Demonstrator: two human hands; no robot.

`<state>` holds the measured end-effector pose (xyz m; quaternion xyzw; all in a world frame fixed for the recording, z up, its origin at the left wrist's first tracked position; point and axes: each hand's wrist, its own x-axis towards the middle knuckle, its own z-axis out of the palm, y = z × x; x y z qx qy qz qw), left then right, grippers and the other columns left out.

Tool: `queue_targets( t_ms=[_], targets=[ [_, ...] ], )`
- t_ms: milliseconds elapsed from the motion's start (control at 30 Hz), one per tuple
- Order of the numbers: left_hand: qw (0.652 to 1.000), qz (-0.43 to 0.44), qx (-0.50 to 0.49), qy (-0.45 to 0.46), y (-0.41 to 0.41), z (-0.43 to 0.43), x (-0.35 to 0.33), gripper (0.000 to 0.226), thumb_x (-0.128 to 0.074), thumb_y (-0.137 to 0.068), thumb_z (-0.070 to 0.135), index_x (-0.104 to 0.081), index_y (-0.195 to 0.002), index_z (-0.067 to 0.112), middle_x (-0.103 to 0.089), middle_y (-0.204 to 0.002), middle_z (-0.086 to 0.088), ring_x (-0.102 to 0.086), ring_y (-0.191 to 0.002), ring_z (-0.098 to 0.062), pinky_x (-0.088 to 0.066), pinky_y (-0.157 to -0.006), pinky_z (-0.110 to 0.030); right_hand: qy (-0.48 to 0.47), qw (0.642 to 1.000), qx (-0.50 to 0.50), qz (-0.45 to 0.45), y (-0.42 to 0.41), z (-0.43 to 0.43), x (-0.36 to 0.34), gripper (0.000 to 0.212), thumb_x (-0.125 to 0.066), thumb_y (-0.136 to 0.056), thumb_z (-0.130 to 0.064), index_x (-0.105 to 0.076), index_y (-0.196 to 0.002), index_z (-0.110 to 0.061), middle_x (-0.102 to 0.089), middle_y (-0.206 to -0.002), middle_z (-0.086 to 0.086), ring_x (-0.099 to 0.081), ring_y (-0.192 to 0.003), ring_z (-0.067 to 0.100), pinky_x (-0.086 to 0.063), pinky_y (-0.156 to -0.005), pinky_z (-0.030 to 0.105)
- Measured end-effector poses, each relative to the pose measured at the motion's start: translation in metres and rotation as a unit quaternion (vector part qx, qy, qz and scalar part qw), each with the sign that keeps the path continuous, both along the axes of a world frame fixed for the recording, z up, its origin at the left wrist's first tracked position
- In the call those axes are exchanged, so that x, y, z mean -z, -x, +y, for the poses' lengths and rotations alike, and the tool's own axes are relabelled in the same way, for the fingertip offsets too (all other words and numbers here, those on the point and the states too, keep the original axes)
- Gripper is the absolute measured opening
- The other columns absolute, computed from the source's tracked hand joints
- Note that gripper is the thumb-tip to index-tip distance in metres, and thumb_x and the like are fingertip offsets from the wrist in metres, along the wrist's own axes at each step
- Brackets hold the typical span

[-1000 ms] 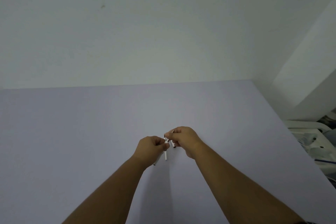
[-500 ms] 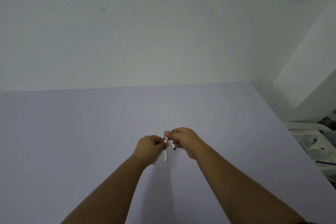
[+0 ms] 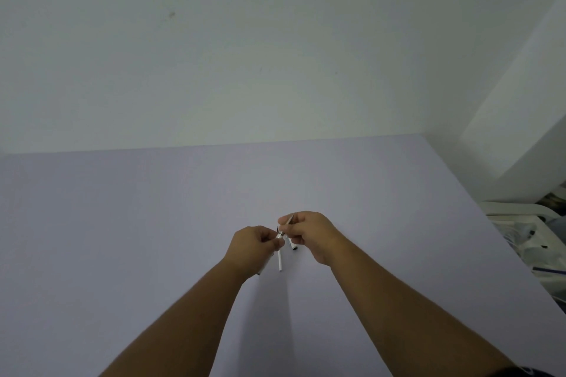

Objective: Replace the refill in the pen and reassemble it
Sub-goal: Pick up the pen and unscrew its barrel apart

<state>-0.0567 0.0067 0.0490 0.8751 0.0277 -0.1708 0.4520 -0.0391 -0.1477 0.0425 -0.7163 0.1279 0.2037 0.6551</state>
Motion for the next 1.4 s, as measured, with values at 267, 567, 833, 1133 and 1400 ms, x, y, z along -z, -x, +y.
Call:
queue_targets(
  t_ms=[267,567,833,1133,1400],
  targets=[
    [1.0,-0.004,0.005,-0.004,0.001,0.0,-0.002,0.016,-0.064,-0.084,0.028,-0.071,-0.083,0.014,-0.068,-0.078,-0.004,-0.056,-0.064,-0.013,-0.045,-0.049,-0.021,0.015,1.0,0.011,0.002,0.001,0.001,0.0,0.006,-0.069,-0.08,-0.013,-0.071,-0.086,-0.013,-0.065,-0.082,0.007,-0.052,-0.07,0.018,-0.048,-0.071,0.029],
    [1.0,-0.007,0.006,-0.008,0.004,0.0,-0.004,0.013,-0.064,-0.084,0.028,-0.068,-0.075,0.019,-0.067,-0.078,-0.005,-0.054,-0.061,-0.011,-0.044,-0.047,-0.02,0.01,1.0,0.024,-0.003,0.005,0.002,-0.002,0.002,-0.069,-0.081,-0.014,-0.07,-0.083,-0.016,-0.063,-0.078,0.005,-0.052,-0.068,0.016,-0.048,-0.071,0.029],
    [1.0,-0.005,0.003,-0.002,0.006,-0.001,-0.008,0.012,-0.063,-0.084,0.028,-0.068,-0.077,0.02,-0.071,-0.088,-0.013,-0.056,-0.066,-0.014,-0.044,-0.048,-0.019,0.015,0.999,0.043,-0.016,0.008,0.003,-0.004,0.012,-0.071,-0.08,-0.025,-0.068,-0.083,-0.014,-0.063,-0.078,0.003,-0.052,-0.068,0.015,-0.049,-0.072,0.03],
    [1.0,0.0,-0.002,0.011,0.007,-0.002,-0.008,0.012,-0.063,-0.084,0.027,-0.067,-0.075,0.021,-0.067,-0.081,-0.009,-0.056,-0.066,-0.017,-0.045,-0.048,-0.022,-0.018,0.998,0.057,-0.008,0.009,0.004,-0.005,0.013,-0.069,-0.082,-0.023,-0.068,-0.092,-0.014,-0.063,-0.082,0.004,-0.053,-0.071,0.016,-0.05,-0.074,0.029],
    [1.0,-0.006,-0.004,0.003,0.006,-0.001,-0.008,0.012,-0.063,-0.085,0.028,-0.069,-0.079,0.018,-0.069,-0.083,-0.012,-0.056,-0.064,-0.015,-0.044,-0.046,-0.021,-0.041,0.998,0.051,0.004,0.01,0.004,-0.004,0.017,-0.066,-0.082,-0.014,-0.066,-0.099,-0.016,-0.065,-0.09,0.005,-0.054,-0.075,0.017,-0.047,-0.074,0.029]
  ],
)
